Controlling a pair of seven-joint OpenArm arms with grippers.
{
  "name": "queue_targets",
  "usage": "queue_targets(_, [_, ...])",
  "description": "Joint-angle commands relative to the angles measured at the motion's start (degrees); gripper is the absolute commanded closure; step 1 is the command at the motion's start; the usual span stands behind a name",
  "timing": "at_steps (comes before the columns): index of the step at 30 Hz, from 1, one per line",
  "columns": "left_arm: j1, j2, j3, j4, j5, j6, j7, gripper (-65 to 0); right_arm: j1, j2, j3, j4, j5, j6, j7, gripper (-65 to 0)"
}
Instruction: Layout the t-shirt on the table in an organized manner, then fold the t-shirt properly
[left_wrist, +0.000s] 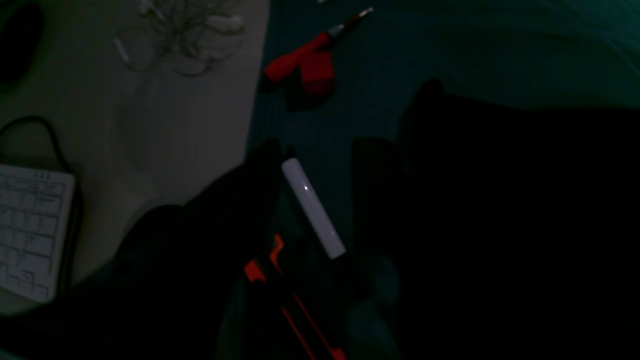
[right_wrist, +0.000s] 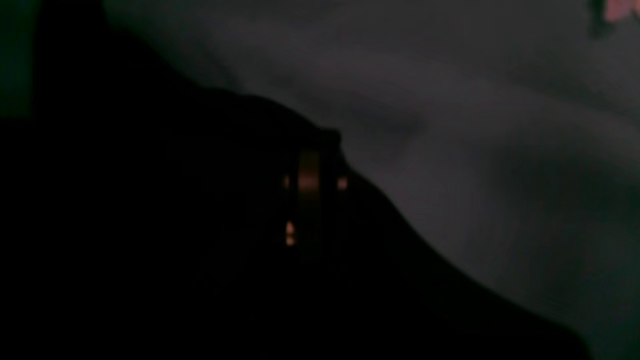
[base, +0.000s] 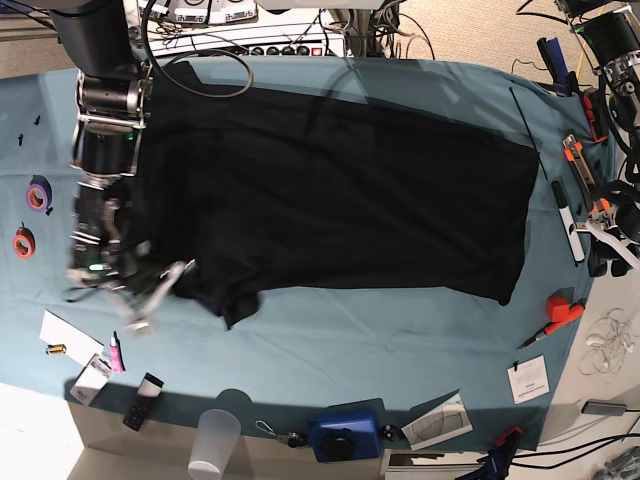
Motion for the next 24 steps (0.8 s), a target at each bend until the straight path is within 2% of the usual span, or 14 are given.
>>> queue_targets(1, [-0.8,-1.2,-0.4,1.0,-0.7,0.2,-1.4,-24.1,2.0,0.9,1.7,2.9,0.8,-0.1,1.9,0.0])
queue_targets(8, [-0.8,-1.2,-0.4,1.0,-0.7,0.2,-1.4,-24.1,2.0,0.9,9.9,9.4,-0.8,-0.1,3.6,0.0])
queue_targets(15, [-0.8,-0.9,-0.4,1.0,-0.7,0.2,-1.4,-24.1,-1.2,0.9,10.6,9.3,-1.8,-0.2,-0.3,0.0])
queue_targets(17, [-0.8,-0.8,-0.4,1.0,-0.7,0.2,-1.4,-24.1,-2.4,0.9,10.6,9.3,-1.8,0.7,-0.7,-0.2])
queue_targets(20, [-0.6,-0.7,-0.4,1.0,-1.1,0.2,-1.4,-24.1,-2.8,1.0,10.6,9.3,-1.7,2.2,-3.3,-16.8])
queue_targets(21, [-0.6,-0.7,-0.4,1.0,-1.1,0.2,-1.3,-24.1,-2.8,1.2,10.6,9.3,-1.7,2.1,-4.2,-20.0])
queue_targets(24, [-0.6,-0.8,-0.4,1.0,-1.1,0.2,-1.2,-24.1,-2.0,3.2,10.7,9.3,-1.7,1.4,-5.3,-20.6])
